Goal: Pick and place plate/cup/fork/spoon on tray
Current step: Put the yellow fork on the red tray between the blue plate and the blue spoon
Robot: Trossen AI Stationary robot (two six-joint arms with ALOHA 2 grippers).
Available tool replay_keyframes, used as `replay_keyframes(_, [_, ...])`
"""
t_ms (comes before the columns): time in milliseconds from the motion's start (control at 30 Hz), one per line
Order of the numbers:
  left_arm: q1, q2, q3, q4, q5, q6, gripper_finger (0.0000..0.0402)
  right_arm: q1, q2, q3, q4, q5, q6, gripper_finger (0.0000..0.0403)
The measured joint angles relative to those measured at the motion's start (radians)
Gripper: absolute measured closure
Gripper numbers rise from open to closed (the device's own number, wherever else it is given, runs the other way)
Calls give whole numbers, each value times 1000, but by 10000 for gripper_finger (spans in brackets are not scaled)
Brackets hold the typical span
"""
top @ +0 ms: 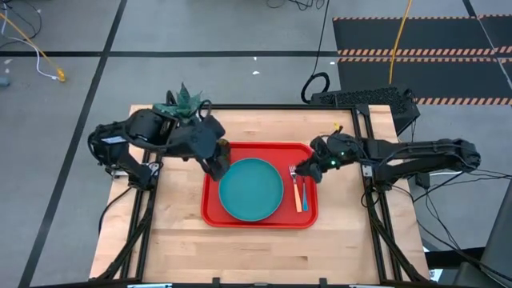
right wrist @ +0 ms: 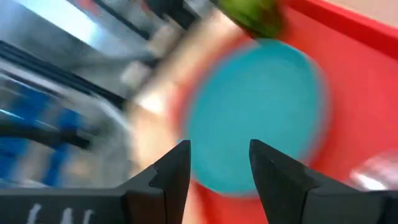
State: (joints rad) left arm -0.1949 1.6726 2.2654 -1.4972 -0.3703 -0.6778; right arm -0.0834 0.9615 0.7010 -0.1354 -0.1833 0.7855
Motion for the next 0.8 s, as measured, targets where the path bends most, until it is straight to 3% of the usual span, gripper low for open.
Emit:
replay_keyframes(133, [-1,-5,1,149,0,65,385,0,0,8,365,-1,276,248])
replay_keyframes(200, [-1,-4,1,212,28,76,385,-5,-1,9,528,28,275,248])
replay_keyframes(300, [8,-3,1,301,107,135,385,-8,-1,9,705,165,214,248])
replay_keyframes(400, [11,-3,1,402,147,224,385,-9,-4,9,812,285,277,248])
replay_keyframes(533, [13,-3,1,589,151,340,375,-8,-4,9,904,288,353,248])
replay_keyframes(633, [39,-3,1,757,138,269,352,-8,-3,8,993,308,333,248])
replay_keyframes(700, [54,-3,1,842,96,210,334,-8,-5,9,1036,381,252,248])
replay_keyframes(800, [52,-3,1,942,18,242,313,-9,-6,8,1041,472,203,248])
